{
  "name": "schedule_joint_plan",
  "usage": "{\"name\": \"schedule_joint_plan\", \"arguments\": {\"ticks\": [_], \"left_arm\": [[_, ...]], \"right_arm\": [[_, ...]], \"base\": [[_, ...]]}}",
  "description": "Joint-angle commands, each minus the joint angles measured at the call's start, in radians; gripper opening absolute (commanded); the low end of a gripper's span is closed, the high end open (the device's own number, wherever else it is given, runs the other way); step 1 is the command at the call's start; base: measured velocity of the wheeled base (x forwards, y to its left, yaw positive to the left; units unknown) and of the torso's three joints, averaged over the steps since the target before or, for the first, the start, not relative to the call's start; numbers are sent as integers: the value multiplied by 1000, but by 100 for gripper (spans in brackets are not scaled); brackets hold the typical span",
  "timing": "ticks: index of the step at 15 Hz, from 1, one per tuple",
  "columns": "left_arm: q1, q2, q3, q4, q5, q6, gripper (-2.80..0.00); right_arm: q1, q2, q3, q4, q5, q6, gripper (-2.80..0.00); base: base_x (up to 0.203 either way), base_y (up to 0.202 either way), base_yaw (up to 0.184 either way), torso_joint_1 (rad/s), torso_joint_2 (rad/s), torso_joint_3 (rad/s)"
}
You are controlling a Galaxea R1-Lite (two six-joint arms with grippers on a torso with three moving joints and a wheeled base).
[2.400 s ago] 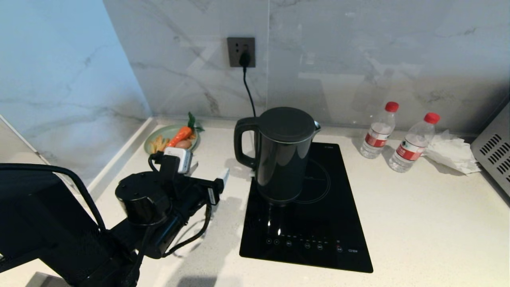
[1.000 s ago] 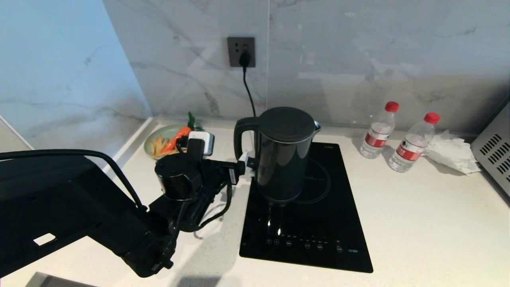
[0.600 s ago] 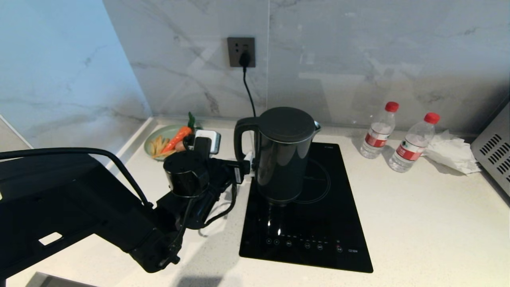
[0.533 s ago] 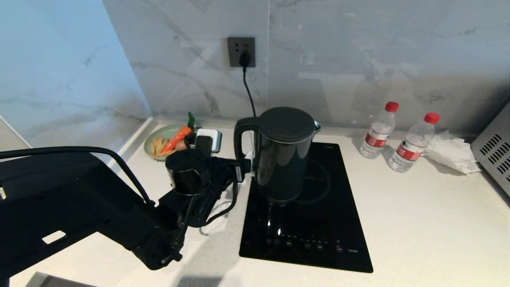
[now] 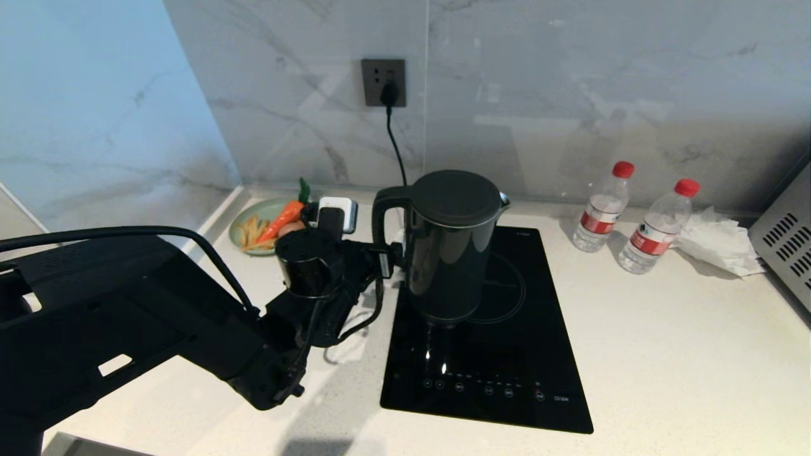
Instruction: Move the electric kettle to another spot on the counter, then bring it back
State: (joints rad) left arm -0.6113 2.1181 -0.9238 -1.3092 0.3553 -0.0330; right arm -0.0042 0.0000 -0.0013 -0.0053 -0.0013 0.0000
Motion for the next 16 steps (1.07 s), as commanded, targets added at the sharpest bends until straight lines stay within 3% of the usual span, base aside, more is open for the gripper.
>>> {"name": "schedule_joint_plan", "arguments": {"ticks": [1, 11, 16], "left_arm": [[2, 8, -22, 6, 2, -1, 0], [1, 9, -113, 69, 2, 0, 0], [2, 27, -106, 80, 4, -1, 0]], "right_arm": [[0, 0, 1, -1, 1, 0, -280], [0, 0, 1, -1, 0, 0, -280], [0, 0, 0, -1, 0, 0, -280]], "base": [[0, 0, 0, 0, 0, 0], [0, 0, 0, 0, 0, 0], [0, 0, 0, 0, 0, 0]]}}
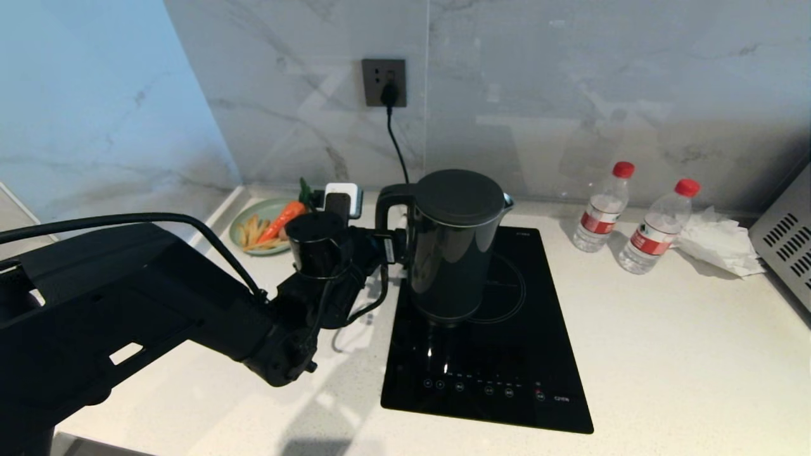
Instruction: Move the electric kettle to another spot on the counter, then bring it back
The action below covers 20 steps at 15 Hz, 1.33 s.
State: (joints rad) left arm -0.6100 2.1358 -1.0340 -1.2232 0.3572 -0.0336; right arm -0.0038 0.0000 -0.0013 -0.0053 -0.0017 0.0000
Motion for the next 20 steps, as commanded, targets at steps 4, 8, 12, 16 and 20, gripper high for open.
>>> {"name": "schedule_joint_plan", "arguments": {"ticks": [4, 8, 12, 16, 20], "left_arm": [[13, 7, 3, -7, 11, 0, -280], [16, 3, 5, -9, 12, 0, -280], [28, -8, 26, -12, 13, 0, -280], [33, -42, 60, -13, 14, 0, -280], [26, -100, 82, -12, 14, 1, -280]], "right_arm": [[-1, 0, 0, -1, 0, 0, -280], [1, 0, 0, -1, 0, 0, -280], [-1, 0, 1, -1, 0, 0, -280], [1, 0, 1, -1, 0, 0, -280], [-1, 0, 0, -1, 0, 0, -280]], "base": [[0, 0, 0, 0, 0, 0], [0, 0, 0, 0, 0, 0], [0, 0, 0, 0, 0, 0], [0, 0, 0, 0, 0, 0], [0, 0, 0, 0, 0, 0]]}}
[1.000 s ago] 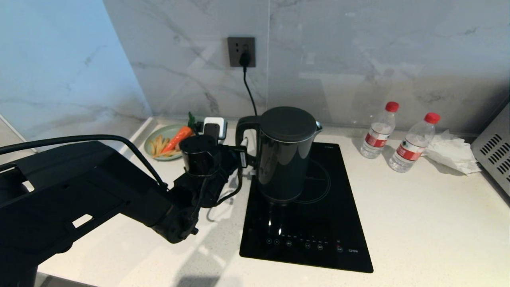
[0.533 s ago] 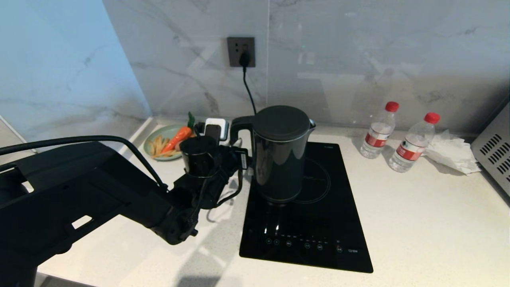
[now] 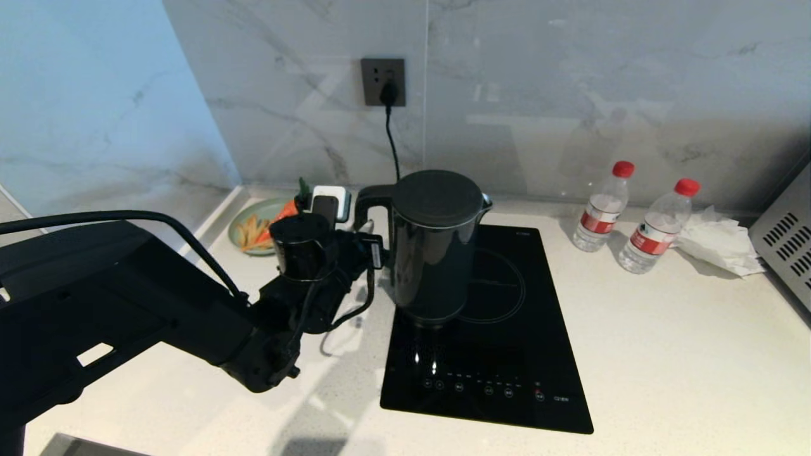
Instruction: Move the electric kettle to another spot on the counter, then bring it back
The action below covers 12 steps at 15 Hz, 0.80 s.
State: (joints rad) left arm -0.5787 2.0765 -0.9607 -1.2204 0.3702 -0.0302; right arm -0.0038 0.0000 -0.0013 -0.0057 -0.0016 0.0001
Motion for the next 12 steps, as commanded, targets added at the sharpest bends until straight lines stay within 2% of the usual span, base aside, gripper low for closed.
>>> {"name": "schedule_joint_plan", "arguments": {"ticks": [1, 9, 12], "left_arm": [[-12, -56, 22, -14, 1, -1, -280], [-58, -88, 146, -16, 3, 0, -280], [-69, -66, 152, -16, 1, 0, -280]], "right_arm": [[1, 0, 1, 0, 1, 0, -280], [1, 0, 0, 0, 1, 0, -280], [-1, 0, 0, 0, 0, 0, -280]], "base": [[0, 0, 0, 0, 0, 0], [0, 0, 0, 0, 0, 0], [0, 0, 0, 0, 0, 0]]}}
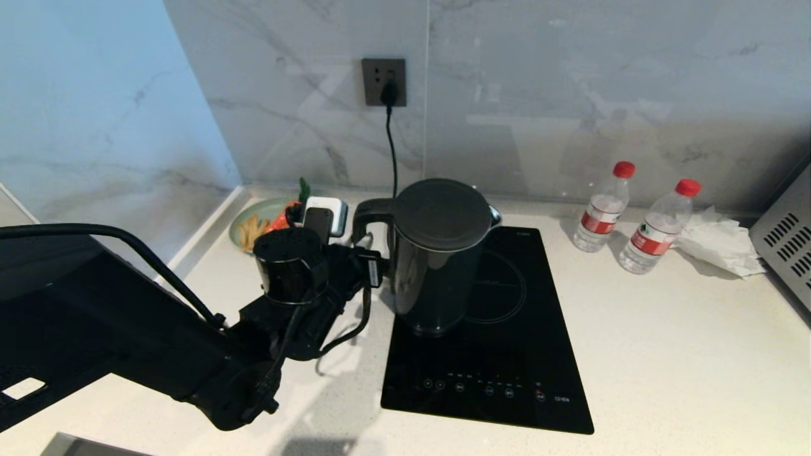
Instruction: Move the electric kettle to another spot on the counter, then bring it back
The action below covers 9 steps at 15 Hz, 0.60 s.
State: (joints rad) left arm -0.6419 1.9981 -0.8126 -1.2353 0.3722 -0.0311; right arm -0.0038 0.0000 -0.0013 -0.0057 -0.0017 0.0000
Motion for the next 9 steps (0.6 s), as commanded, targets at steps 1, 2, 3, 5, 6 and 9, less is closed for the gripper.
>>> {"name": "schedule_joint_plan", "arguments": {"ticks": [1, 2, 3, 5, 6, 9], "left_arm": [[-10, 16, 4, -1, -1, 0, -280], [-15, 25, 4, -1, -1, 2, -280], [-18, 25, 5, -1, -1, 2, -280], [-22, 24, 6, -1, 0, 13, -280], [-22, 24, 6, -1, 1, 40, -280], [-21, 18, 3, -1, 2, 56, -280]], "right_arm": [[0, 0, 0, 0, 0, 0, -280], [-1, 0, 0, 0, 1, 0, -280], [-1, 0, 1, 0, 0, 0, -280], [-1, 0, 1, 0, 0, 0, -280], [1, 0, 0, 0, 1, 0, -280], [-1, 0, 0, 0, 2, 0, -280]], "base": [[0, 0, 0, 0, 0, 0], [0, 0, 0, 0, 0, 0], [0, 0, 0, 0, 0, 0], [0, 0, 0, 0, 0, 0], [0, 0, 0, 0, 0, 0], [0, 0, 0, 0, 0, 0]]}}
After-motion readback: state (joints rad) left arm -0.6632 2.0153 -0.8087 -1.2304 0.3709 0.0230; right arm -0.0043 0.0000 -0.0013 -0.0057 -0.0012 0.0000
